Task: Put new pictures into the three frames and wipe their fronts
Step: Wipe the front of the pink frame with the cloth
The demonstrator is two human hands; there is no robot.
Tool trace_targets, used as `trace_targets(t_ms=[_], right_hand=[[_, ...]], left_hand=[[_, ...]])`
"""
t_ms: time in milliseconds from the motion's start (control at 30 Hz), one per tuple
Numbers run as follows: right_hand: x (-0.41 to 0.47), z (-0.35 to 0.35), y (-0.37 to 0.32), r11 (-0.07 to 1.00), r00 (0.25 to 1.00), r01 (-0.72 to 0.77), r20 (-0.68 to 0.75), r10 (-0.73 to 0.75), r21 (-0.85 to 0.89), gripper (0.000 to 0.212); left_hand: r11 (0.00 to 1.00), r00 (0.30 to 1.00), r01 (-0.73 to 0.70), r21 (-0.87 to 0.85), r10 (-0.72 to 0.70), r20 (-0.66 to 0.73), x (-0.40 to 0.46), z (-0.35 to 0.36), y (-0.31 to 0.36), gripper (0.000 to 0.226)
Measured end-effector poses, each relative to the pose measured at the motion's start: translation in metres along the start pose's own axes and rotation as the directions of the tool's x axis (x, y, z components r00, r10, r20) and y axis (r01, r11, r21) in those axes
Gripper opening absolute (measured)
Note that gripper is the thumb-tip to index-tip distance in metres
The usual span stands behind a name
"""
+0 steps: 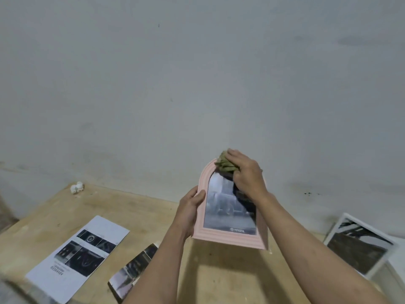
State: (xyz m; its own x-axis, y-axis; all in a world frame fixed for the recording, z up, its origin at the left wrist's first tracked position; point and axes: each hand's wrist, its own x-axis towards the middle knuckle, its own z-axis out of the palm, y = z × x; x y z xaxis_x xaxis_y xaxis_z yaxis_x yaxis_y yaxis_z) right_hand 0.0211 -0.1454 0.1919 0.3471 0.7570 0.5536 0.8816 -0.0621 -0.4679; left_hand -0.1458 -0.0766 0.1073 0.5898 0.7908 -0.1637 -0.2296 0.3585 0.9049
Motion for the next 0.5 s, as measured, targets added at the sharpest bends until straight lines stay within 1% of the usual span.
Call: trace_targets(t_ms=[67, 133, 200, 267, 300, 333, 367, 400, 433, 467, 500], right_hand=[[-0.007, 0.016, -0.012, 0.994, 0.988, 0.106, 0.112, -0.110, 0.037, 0.065], [-0.033, 0.035, -0.025, 0.981, 0.965, 0.142, 0.202, -0.167, 0.134, 0.061], [-0.056, 0.045, -0.026, 0.975, 0.946, 0.073, 0.294, -0.135, 0.211, 0.058], [-0.073, 0.047, -0.024, 0.973, 0.861, 0.059, 0.481, -0.163, 0.224, 0.050], [-0.080, 0.044, -0.025, 0.975, 0.813, 0.049, 0.558, -0.165, 0.217, 0.046], [-0.081, 0.037, -0.028, 0.975, 0.780, 0.002, 0.611, -0.140, 0.221, 0.044], [-0.079, 0.029, -0.033, 0.969, 0.771, -0.066, 0.628, -0.102, 0.238, 0.046], [-0.071, 0.019, -0.039, 0.950, 0.792, -0.142, 0.608, -0.059, 0.277, 0.050], [-0.059, 0.010, -0.044, 0.932, 0.856, -0.182, 0.517, -0.006, 0.312, 0.056], [-0.042, 0.000, -0.046, 0.931, 0.934, -0.161, 0.355, 0.036, 0.329, 0.060], [-0.022, -0.008, -0.043, 0.948, 0.981, -0.099, 0.187, 0.043, 0.302, 0.062]], left_hand=[[0.998, 1.000, -0.013, -0.065, 0.013, 0.008, 0.002, 0.012, 0.006, 0.024], [0.985, 1.000, -0.006, -0.171, 0.005, -0.009, 0.004, 0.013, 0.013, 0.030], [0.969, 0.999, 0.016, -0.245, -0.026, -0.040, 0.002, 0.003, 0.015, 0.031], [0.966, 0.994, 0.005, -0.259, -0.032, -0.100, -0.001, -0.014, 0.013, 0.025], [0.974, 0.991, -0.001, -0.225, -0.030, -0.131, -0.002, -0.022, 0.013, 0.025], [0.984, 0.990, -0.004, -0.176, -0.021, -0.143, -0.002, -0.027, 0.014, 0.024], [0.991, 0.990, -0.003, -0.132, -0.016, -0.141, -0.002, -0.029, 0.016, 0.024], [0.995, 0.993, -0.007, -0.102, -0.005, -0.122, -0.002, -0.029, 0.018, 0.023], [0.997, 0.995, -0.011, -0.079, 0.003, -0.101, -0.004, -0.028, 0.022, 0.024], [0.998, 0.997, -0.017, -0.067, 0.011, -0.080, -0.006, -0.025, 0.025, 0.024], [0.998, 0.998, -0.024, -0.061, 0.021, -0.057, -0.008, -0.021, 0.028, 0.024]])
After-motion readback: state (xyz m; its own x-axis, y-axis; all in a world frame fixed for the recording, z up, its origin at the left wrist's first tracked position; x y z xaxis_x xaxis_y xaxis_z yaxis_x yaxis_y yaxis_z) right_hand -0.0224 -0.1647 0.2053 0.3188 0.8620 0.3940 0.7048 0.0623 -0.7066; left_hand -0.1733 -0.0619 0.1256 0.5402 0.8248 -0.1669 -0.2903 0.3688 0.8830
